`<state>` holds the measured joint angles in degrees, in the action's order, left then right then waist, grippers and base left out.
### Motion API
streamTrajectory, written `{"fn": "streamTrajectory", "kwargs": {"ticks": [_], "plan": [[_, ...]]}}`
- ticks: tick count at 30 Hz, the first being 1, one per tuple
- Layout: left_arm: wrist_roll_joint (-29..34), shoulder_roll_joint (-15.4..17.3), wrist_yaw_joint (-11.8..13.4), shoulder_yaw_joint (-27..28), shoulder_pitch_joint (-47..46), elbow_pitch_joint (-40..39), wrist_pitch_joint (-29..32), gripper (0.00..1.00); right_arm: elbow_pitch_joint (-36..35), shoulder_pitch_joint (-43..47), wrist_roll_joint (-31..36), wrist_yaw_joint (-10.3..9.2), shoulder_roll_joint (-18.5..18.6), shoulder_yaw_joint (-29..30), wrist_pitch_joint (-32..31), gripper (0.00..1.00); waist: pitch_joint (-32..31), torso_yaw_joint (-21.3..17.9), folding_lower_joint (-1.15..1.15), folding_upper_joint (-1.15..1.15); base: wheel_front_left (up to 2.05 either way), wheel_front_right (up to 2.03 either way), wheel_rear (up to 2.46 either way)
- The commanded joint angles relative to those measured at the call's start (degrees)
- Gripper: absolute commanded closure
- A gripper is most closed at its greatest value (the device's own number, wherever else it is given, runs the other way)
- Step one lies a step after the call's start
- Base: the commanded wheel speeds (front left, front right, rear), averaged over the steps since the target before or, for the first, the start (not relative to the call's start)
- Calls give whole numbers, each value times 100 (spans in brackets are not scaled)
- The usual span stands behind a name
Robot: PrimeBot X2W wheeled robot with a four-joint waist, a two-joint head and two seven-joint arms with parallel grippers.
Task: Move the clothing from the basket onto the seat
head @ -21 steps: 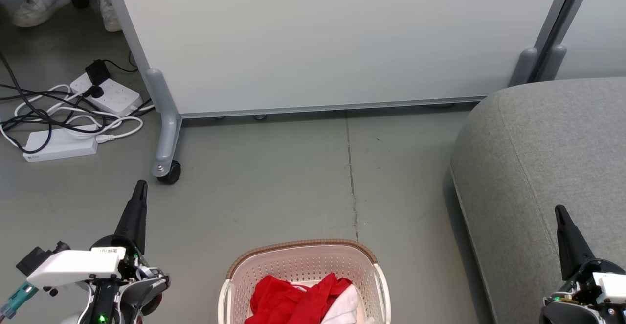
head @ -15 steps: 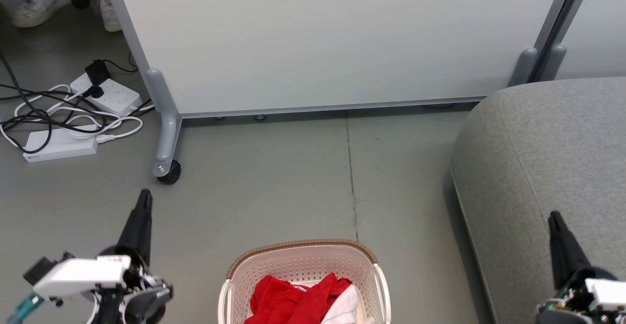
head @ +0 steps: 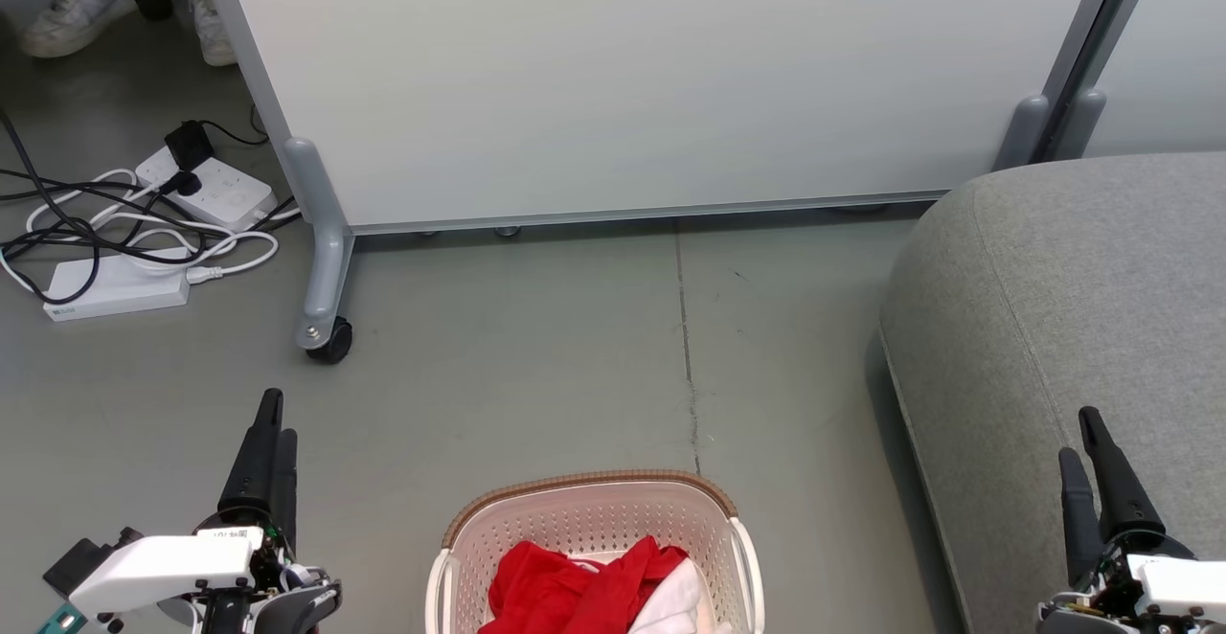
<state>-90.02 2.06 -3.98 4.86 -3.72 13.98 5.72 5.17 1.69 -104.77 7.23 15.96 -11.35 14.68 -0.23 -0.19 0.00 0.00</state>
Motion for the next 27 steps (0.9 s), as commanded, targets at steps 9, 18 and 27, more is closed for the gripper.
{"fn": "streamTrajectory", "kwargs": {"ticks": [9, 18, 27], "plan": [[287, 51, -94, 39, -104, -87, -301, 0, 66, -320, 937, 21, -140, 293, 12, 0, -6, -6, 0, 0, 0, 0, 0], [827, 58, -129, 110, -120, -288, -536, 0, -22, -604, 2270, 23, -146, 303, 16, 0, 8, -5, 0, 0, 0, 0, 0], [1497, 63, -167, 177, -161, -473, -753, 0, -173, -931, 3781, 25, -19, 6, 20, 0, 28, -4, 0, 0, 0, 0, 0]]}}
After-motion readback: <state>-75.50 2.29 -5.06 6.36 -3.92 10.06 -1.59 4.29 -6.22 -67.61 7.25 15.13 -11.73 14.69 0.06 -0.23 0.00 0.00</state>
